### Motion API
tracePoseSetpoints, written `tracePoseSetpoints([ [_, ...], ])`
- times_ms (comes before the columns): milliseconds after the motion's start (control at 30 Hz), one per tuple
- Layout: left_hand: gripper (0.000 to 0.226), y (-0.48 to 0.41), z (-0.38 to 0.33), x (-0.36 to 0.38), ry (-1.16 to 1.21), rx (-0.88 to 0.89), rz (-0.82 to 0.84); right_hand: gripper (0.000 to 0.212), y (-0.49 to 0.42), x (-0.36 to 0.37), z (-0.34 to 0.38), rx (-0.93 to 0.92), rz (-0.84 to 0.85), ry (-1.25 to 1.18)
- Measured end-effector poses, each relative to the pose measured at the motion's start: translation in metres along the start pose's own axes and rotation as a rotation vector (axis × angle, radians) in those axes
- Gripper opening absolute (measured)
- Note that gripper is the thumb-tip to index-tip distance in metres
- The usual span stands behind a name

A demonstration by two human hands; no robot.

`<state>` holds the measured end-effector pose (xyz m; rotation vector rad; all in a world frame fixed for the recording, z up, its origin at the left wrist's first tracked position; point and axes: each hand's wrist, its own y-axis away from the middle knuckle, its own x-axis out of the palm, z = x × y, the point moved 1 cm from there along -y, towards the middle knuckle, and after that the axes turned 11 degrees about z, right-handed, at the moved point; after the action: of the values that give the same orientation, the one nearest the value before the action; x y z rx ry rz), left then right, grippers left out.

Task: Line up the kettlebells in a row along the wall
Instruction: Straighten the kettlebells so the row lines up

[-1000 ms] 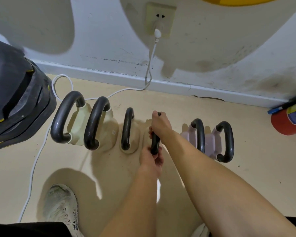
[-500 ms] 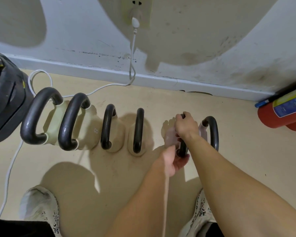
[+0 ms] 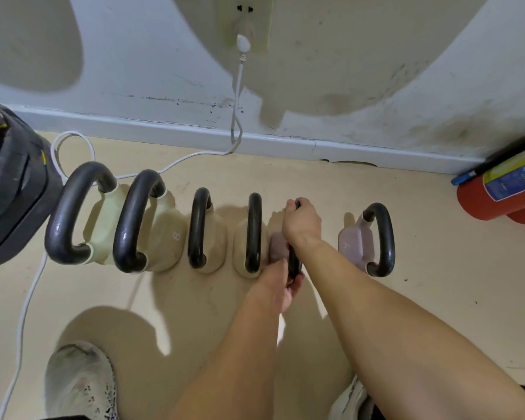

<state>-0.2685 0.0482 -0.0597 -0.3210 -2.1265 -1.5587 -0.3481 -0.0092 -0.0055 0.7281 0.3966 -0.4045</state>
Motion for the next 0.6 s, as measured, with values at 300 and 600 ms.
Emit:
tracePoseSetpoints([
  [300, 0.026, -0.005, 0.004, 0.006, -0.023, -0.002, 0.038, 0.028, -0.009, -0.006, -0.005, 0.003, -0.04, 0.006],
  [600, 0.041, -0.01, 0.011, 0.017, -0.04, 0.034, 0.037, 0.032, -0.015, -0.017, -0.006, 0.015, -0.029, 0.029],
])
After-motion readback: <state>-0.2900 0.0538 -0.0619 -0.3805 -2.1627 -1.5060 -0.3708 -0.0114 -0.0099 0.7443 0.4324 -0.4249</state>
